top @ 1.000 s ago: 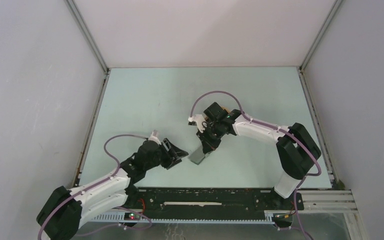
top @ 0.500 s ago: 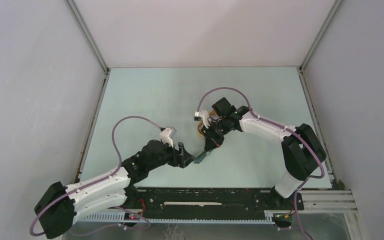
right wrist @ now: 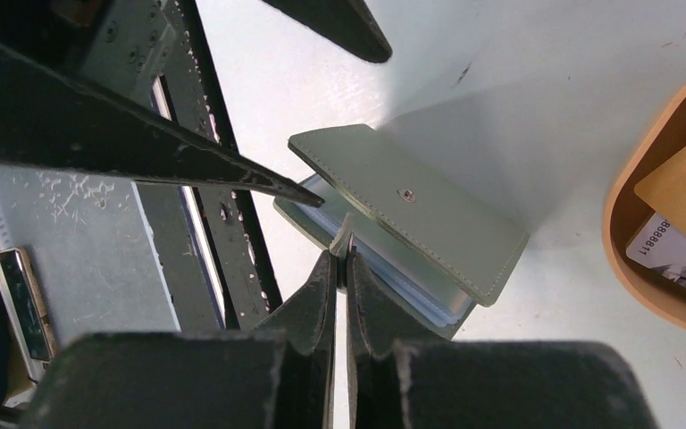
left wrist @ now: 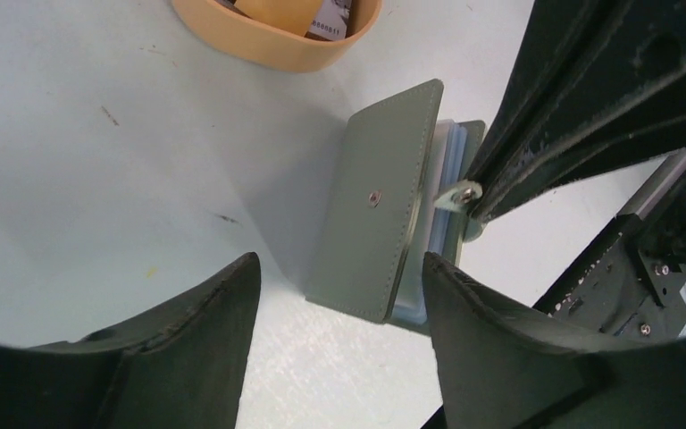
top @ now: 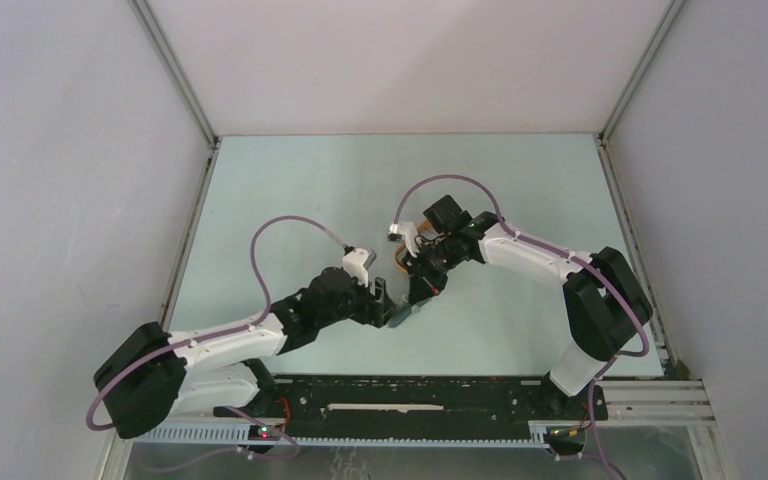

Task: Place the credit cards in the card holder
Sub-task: Open the card holder at the center of the board.

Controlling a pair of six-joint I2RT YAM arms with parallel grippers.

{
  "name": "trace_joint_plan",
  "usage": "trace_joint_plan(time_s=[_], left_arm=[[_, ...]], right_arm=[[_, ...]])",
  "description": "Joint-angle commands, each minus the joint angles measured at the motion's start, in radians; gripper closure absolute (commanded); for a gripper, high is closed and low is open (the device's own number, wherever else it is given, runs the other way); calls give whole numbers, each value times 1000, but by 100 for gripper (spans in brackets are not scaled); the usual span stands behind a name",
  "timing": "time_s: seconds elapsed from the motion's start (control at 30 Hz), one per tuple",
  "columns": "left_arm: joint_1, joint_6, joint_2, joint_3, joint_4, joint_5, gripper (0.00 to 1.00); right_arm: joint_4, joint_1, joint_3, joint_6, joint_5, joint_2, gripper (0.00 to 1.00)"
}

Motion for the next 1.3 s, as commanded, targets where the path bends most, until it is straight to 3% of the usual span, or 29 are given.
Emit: trace_joint_plan(time_s=[0.0,0.1,0.2,0.23,0.47,0.63,0.83,1.03,1.27], left_arm=[[-6,31,62,77,59,33,34],[-5,36,114,99,60,88,55],[-4,28,155,120,43,137,91],[-4,22,160,126,35,142,99],[-5,-129,2,72,-5,37,100],[-4,-240,-54,2,26,25,100],[20,-289,68,12,100,80,100],[37,-327,207,51,104,116,100],[38,-356,230,28,160,153,100]], right_arm=[[-4,-2,-2,-19,-26,4,95],[-7,-5,-2,-22,-25,2,95],[-14,-12,-3,-29,-23,-3,95],[-19,-15,-4,-33,-21,-6,95],[-9,-77,-102,-99,39,-96,90],[39,-109,-190,-173,257,-168,84],[92,-167,-201,-179,389,-128,81],[82,-200,-202,-160,436,-98,53],[21,-298,-180,-142,289,-149,45]])
